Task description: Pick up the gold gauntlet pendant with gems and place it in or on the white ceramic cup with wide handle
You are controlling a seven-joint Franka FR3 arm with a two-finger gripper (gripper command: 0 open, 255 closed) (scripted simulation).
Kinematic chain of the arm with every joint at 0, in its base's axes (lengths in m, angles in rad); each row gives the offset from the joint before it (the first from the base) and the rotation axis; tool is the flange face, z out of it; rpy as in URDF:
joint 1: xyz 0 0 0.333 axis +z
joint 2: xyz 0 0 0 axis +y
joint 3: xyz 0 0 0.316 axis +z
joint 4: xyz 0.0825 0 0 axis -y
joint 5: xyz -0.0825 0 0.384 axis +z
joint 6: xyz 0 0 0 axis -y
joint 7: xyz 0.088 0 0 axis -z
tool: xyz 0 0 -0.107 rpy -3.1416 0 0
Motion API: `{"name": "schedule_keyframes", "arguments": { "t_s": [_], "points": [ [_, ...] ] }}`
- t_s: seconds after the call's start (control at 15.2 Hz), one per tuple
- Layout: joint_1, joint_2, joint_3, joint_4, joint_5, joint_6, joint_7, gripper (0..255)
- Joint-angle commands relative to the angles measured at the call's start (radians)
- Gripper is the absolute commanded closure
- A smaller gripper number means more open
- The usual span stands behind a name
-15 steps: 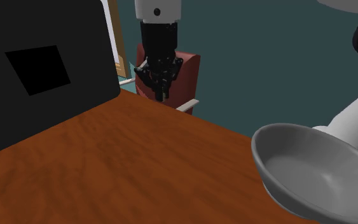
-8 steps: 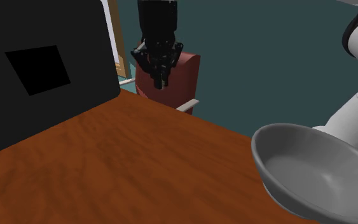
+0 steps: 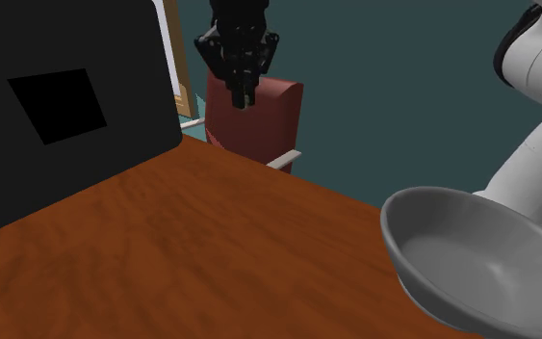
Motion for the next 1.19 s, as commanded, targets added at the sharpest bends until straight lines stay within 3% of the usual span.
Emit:
{"name": "schedule_keyframes", "arguments": {
  "t_s": [0.0,0.07,0.4,1.12],
  "points": [
    [0.004,0.032,0.011,0.064,-0.016,-0.037,0.013,255],
    [0.006,0.038,0.013,0.077,-0.019,-0.044,0.016,255],
    [0.008,-0.174,-0.030,-0.113,0.089,-0.038,-0.002,255],
    [0.091,-0.530,-0.089,-0.347,0.239,-0.129,0.040,255]
  ]
}}
